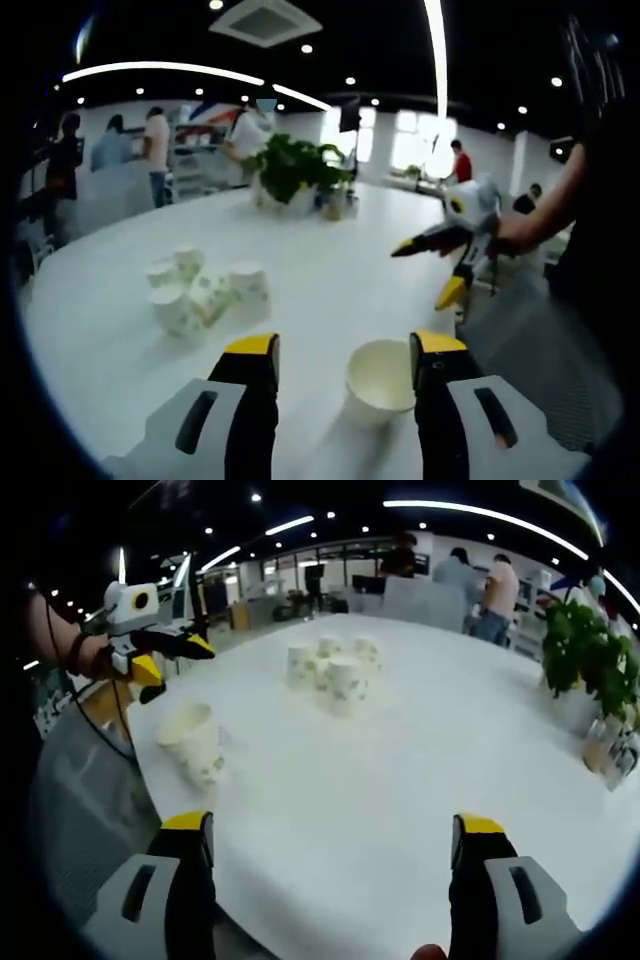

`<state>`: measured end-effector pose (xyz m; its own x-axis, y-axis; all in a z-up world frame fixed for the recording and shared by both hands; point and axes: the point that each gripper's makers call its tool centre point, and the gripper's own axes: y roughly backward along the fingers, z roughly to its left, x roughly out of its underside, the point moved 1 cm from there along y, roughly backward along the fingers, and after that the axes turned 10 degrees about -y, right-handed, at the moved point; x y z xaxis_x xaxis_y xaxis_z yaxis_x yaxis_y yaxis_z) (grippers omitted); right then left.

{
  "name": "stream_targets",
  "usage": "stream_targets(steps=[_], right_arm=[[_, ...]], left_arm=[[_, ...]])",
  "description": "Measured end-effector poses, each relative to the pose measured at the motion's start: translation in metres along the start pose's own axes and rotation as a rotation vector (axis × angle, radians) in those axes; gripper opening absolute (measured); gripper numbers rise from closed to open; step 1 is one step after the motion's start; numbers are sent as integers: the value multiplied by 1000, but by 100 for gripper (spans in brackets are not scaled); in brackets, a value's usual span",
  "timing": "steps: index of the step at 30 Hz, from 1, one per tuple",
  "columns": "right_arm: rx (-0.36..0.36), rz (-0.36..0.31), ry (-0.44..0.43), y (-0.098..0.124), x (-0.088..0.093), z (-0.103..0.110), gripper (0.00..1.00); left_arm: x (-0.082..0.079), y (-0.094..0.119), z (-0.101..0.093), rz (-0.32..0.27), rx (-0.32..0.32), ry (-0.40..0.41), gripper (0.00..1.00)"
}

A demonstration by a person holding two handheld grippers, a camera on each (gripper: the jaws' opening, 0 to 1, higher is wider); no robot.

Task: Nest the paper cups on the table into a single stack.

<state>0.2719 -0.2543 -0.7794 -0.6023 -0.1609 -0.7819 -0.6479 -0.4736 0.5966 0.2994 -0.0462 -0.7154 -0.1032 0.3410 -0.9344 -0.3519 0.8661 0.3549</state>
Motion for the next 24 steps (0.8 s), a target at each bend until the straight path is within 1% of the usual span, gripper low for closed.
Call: stream_targets(steps=[2,5,10,16,19,22,24], right_arm=[[-2,1,2,-1,0,1,97],[-4,1,3,-2,-1,2,97],[-6,-1,5,-2,-3,3,97],[-11,1,8,-4,-2,4,97],[-17,4,17,-5,-2,7,97],[-20,4,18,-5,-2,6,97],[-20,2,23,-5,-3,6,97]], left_arm=[[-1,4,4,-11,-21,7,52],[-1,11,11,-27,-61,24,56],[1,21,20,-33,-110,46,61],[4,30,26,-45,-161,71,67],[6,33,26,-46,-173,78,67],[10,37,26,-42,-186,86,70],[10,41,27,-48,-195,93,69]])
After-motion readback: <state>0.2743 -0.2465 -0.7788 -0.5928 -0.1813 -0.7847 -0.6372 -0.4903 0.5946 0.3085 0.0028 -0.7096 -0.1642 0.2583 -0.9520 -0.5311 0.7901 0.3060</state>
